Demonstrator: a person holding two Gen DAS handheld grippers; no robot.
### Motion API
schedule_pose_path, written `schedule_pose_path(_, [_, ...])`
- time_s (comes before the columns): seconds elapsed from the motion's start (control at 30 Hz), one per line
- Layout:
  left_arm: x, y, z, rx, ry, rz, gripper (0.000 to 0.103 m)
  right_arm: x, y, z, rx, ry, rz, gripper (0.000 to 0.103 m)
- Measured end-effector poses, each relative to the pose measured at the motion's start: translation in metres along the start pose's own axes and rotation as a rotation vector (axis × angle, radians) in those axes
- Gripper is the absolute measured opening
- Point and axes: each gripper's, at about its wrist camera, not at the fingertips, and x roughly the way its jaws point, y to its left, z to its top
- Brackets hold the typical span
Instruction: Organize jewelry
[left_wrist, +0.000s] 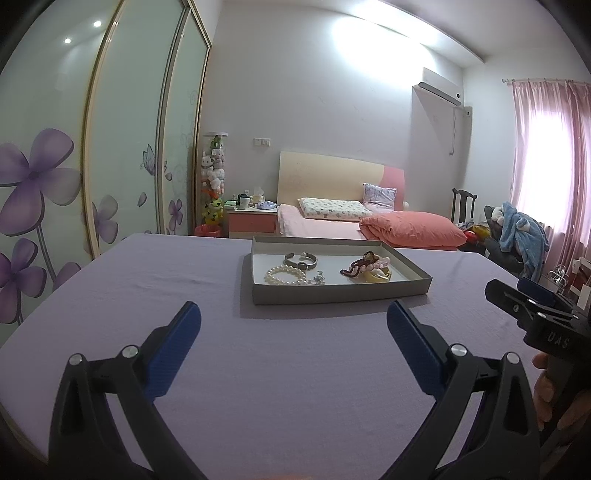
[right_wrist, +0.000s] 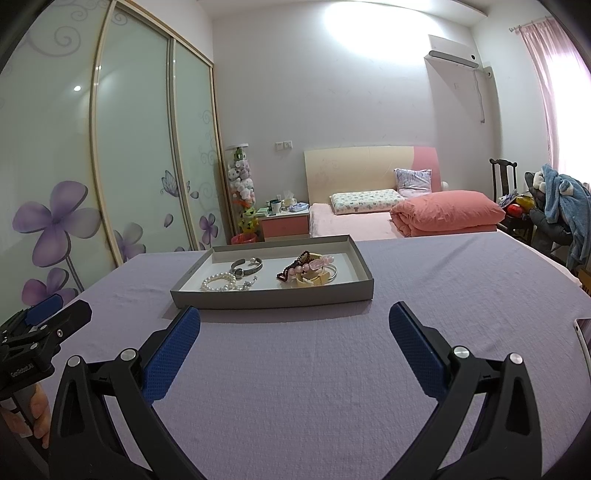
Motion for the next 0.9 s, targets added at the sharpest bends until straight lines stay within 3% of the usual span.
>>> schedule_pose_path(0.9, [-0.0007,-0.0006,0.0001,-0.016,0.0,0.001,0.099,-0.0015,0.003,-0.0076,0.005,0.015,0.009,0.101])
